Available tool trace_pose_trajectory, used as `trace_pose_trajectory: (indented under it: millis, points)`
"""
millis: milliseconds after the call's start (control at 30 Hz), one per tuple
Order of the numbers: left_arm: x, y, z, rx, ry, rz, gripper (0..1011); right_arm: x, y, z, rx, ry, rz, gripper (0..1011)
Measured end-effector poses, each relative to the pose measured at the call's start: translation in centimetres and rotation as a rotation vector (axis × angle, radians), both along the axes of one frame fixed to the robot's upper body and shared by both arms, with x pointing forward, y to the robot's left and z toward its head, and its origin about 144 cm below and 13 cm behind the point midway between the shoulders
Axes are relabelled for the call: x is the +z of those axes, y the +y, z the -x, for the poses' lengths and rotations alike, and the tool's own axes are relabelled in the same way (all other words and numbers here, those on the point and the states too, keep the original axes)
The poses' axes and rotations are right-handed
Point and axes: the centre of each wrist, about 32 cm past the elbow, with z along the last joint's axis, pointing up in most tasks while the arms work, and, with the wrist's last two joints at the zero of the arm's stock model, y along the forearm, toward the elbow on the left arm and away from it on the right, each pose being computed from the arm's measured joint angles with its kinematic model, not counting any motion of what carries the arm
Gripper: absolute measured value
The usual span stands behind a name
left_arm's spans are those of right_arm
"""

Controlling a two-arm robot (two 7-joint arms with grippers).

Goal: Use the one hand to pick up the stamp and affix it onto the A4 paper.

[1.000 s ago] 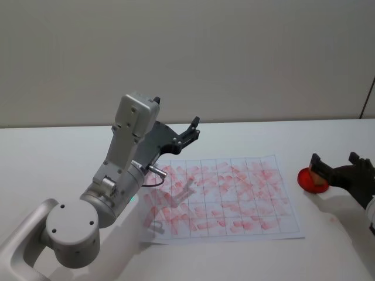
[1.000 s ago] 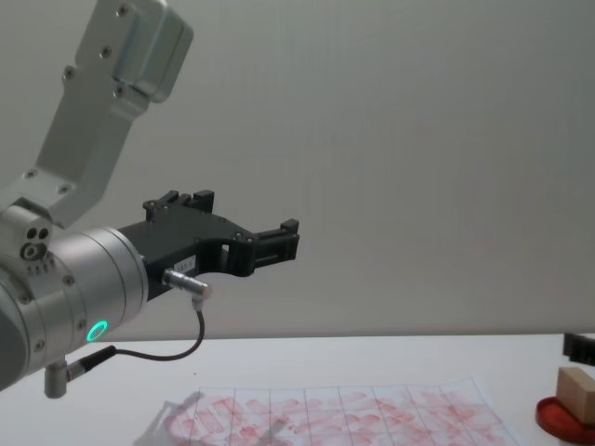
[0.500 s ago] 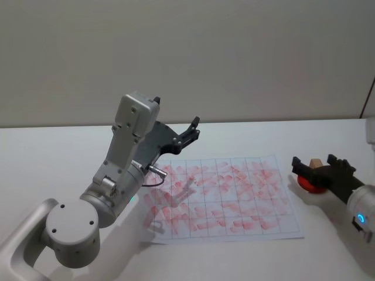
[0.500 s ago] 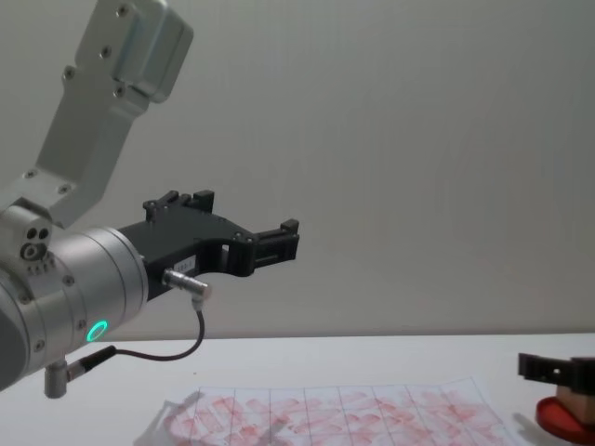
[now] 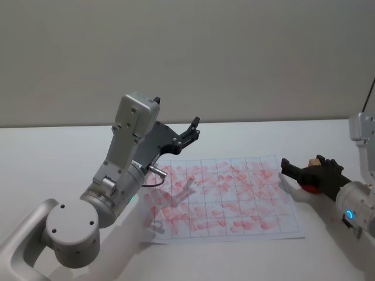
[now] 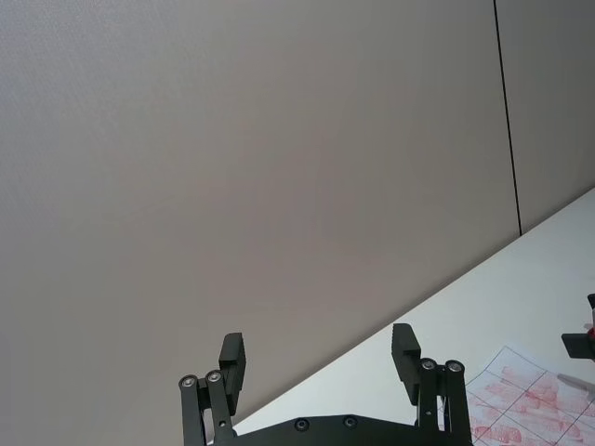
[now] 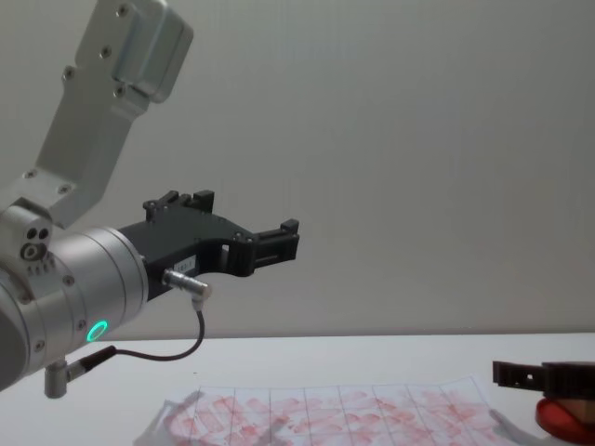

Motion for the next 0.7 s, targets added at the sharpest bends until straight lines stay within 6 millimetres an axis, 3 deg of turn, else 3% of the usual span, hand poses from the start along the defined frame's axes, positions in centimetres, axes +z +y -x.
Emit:
trace_pose_trajectory:
  millis: [700]
  points:
    - [0.0,0.0,0.0,0.0,0.0,0.0,1001,0.06,-0.07,0.53,-0.014,-0.002,0.013,1003]
